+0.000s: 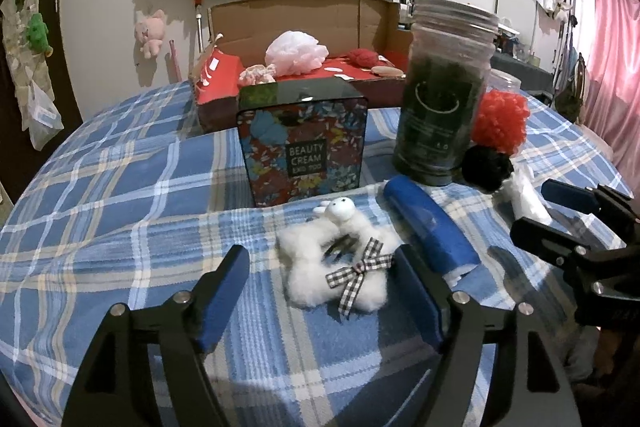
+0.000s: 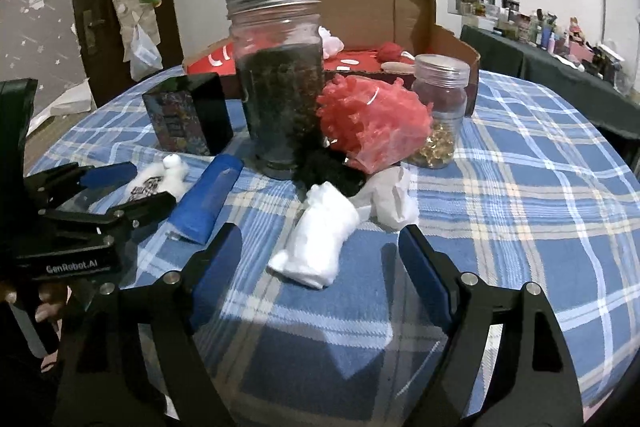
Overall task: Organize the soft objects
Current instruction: 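Grasp the white sock with the right tool while the left tool grasps the white fluffy bear, then carry the sock with the right tool while the left tool carries the bear into the box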
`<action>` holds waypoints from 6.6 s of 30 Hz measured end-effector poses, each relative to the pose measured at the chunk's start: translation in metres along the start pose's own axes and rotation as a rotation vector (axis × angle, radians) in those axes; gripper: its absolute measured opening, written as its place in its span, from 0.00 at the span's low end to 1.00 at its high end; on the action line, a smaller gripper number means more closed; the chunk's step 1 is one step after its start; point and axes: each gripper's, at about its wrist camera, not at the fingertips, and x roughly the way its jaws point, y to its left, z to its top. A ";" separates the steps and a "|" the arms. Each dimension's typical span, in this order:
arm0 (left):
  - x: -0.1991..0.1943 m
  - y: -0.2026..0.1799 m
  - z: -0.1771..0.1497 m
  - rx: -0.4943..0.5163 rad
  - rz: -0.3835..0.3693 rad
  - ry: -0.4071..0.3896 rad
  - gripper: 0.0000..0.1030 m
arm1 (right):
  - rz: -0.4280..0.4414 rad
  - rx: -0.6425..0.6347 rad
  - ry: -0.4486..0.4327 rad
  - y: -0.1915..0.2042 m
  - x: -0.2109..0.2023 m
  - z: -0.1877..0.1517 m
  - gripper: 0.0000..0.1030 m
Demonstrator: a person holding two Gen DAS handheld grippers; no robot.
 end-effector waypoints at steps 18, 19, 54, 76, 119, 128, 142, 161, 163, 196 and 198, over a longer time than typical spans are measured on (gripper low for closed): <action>-0.003 -0.014 0.000 0.014 -0.007 -0.042 0.49 | 0.017 0.020 -0.026 -0.003 0.007 -0.004 0.23; -0.005 -0.014 0.000 0.012 -0.007 -0.045 0.48 | 0.027 0.028 -0.028 -0.005 0.005 -0.004 0.22; -0.031 -0.067 0.024 0.031 -0.145 -0.148 0.47 | 0.064 0.016 -0.088 -0.022 -0.028 0.011 0.22; -0.040 -0.023 0.017 -0.025 -0.032 -0.146 0.46 | 0.011 0.065 -0.076 -0.049 -0.030 0.011 0.22; 0.012 0.101 0.081 -0.008 -0.015 -0.057 0.46 | 0.213 0.252 0.202 -0.178 0.056 0.097 0.22; 0.016 0.102 0.098 0.035 -0.084 -0.070 0.46 | 0.309 0.234 0.236 -0.184 0.067 0.114 0.22; 0.038 0.095 0.122 0.091 -0.186 -0.028 0.46 | 0.357 0.163 0.281 -0.178 0.082 0.136 0.22; 0.066 0.078 0.153 0.102 -0.252 0.041 0.46 | 0.414 0.088 0.312 -0.166 0.102 0.165 0.22; 0.072 0.075 0.158 0.100 -0.242 0.057 0.46 | 0.408 0.085 0.307 -0.165 0.105 0.171 0.22; 0.143 0.067 0.184 0.092 -0.028 0.256 0.46 | -0.119 -0.295 0.474 -0.104 0.195 0.202 0.22; 0.144 0.065 0.185 0.099 -0.025 0.267 0.46 | -0.122 -0.302 0.473 -0.104 0.194 0.203 0.22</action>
